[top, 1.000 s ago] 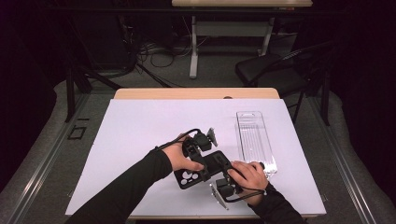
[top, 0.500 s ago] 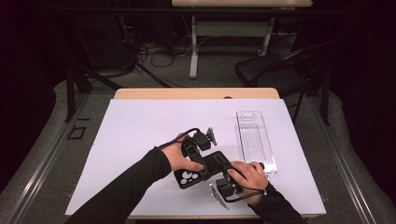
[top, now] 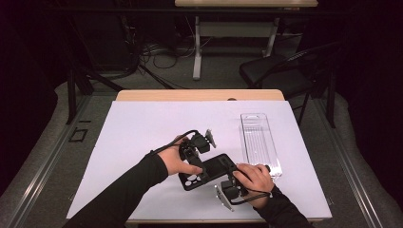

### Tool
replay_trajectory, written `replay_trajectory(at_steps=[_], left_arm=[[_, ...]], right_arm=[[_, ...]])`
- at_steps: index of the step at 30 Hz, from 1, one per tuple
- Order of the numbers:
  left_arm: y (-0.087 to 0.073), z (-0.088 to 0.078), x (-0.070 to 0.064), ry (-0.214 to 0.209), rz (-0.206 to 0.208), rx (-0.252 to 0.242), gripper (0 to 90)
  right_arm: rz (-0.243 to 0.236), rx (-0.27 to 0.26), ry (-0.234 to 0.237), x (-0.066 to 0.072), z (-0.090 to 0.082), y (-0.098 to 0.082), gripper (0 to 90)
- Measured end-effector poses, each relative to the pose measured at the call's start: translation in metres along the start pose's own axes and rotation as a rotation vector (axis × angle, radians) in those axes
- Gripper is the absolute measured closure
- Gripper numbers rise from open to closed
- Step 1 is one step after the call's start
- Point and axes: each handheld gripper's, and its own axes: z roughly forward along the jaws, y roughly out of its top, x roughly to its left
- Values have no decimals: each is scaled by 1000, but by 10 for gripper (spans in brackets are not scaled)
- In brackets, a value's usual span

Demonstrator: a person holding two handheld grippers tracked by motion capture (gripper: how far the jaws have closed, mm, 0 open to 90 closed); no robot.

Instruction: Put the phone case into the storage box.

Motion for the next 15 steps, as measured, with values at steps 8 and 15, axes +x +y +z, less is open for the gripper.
replay_trajectory(at_steps=[8,15], left_arm=[[-14,-8,2,6,-11,-31,75],[-27,-18,7,8,-29,-63,83]], right_arm=[[21,12,8,-1,0,-5,888],[54,18,39,-3,0,-8,888]])
